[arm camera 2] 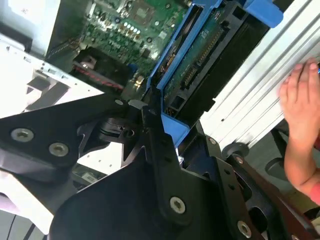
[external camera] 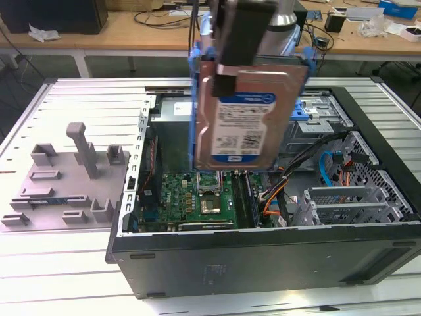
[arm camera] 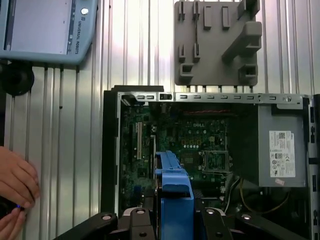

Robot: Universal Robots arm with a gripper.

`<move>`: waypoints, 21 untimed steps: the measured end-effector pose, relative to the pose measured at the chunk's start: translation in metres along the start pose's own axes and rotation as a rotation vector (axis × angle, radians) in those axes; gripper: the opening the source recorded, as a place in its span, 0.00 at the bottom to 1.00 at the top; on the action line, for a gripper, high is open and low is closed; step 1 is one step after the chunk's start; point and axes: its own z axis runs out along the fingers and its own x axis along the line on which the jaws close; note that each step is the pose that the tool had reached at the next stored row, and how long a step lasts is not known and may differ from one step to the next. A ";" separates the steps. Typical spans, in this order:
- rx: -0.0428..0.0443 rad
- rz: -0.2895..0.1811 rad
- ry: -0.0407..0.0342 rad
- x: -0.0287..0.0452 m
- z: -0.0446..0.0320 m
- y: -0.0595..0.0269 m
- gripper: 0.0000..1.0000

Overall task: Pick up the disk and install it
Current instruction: 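Pick up the disk, then insert the disk into the insertion slot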

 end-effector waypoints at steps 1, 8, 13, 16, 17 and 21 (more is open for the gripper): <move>-0.0003 0.000 0.0000 0.0018 -0.0005 -0.0047 0.36; -0.0021 0.000 0.0001 0.0115 -0.0033 -0.0362 0.36; -0.0021 0.000 0.0001 0.0115 -0.0033 -0.0365 0.36; -0.0021 0.000 0.0001 0.0115 -0.0033 -0.0365 0.36; -0.0021 0.000 0.0001 0.0115 -0.0034 -0.0369 0.36; -0.0021 0.000 0.0001 0.0115 -0.0034 -0.0374 0.36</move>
